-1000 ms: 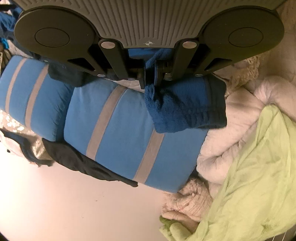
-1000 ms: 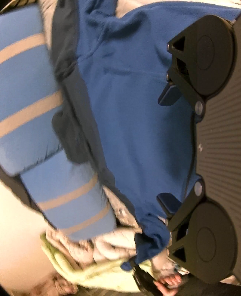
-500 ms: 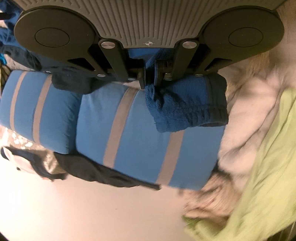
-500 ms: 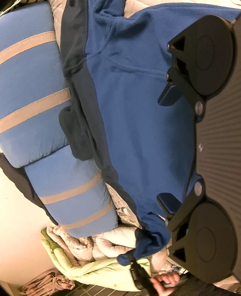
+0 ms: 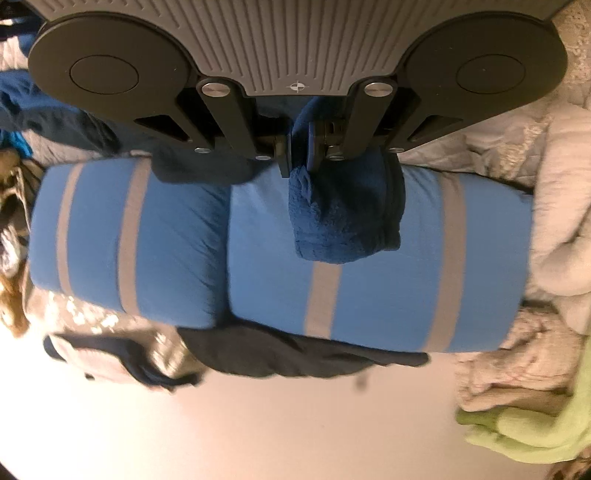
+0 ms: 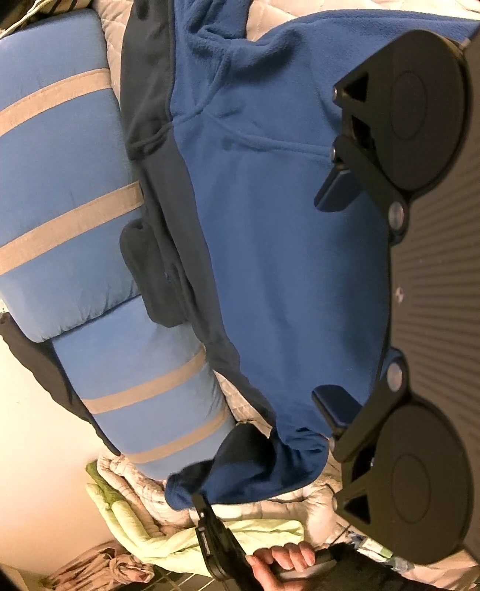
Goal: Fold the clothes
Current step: 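Pull the blue sleeve with the left tool across the jacket body, then release the sleeve from the left tool onto the jacket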
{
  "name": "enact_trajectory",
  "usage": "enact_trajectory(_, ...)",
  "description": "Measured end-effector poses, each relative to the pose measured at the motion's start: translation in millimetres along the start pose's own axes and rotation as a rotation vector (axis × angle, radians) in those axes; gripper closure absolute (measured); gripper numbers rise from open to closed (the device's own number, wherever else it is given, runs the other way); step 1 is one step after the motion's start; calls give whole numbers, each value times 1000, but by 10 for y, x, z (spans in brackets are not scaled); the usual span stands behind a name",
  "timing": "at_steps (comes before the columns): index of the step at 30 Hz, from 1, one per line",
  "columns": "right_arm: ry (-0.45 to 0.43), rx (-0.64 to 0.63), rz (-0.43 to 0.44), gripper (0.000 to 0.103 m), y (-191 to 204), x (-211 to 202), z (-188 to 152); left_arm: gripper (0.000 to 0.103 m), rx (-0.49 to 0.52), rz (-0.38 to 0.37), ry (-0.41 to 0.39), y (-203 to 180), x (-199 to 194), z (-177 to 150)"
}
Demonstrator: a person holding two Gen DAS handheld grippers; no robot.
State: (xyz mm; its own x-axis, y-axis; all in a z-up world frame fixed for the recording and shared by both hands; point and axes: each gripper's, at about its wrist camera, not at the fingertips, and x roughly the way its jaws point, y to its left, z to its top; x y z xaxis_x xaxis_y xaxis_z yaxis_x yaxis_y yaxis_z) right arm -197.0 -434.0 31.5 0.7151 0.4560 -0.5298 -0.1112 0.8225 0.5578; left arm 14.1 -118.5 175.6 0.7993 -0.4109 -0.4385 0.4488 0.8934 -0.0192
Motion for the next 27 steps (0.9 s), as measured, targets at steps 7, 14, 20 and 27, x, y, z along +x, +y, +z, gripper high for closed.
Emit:
enact_trajectory(7, 7, -16, 7, 0, 12, 14, 0, 96, 80, -44, 6, -329, 113, -57)
enact_trajectory(14, 7, -6, 15, 0, -6, 23, 13, 94, 213, -171, -10, -779, 168, -133)
enact_trajectory(20, 3, -1, 18, 0, -19, 18, 8, 25, 383, -327, 146, -1092, 365, -530)
enact_trajectory(27, 8, 7, 7, 0, -26, 20, 12, 25, 350, -266, 136, -743, 174, -589)
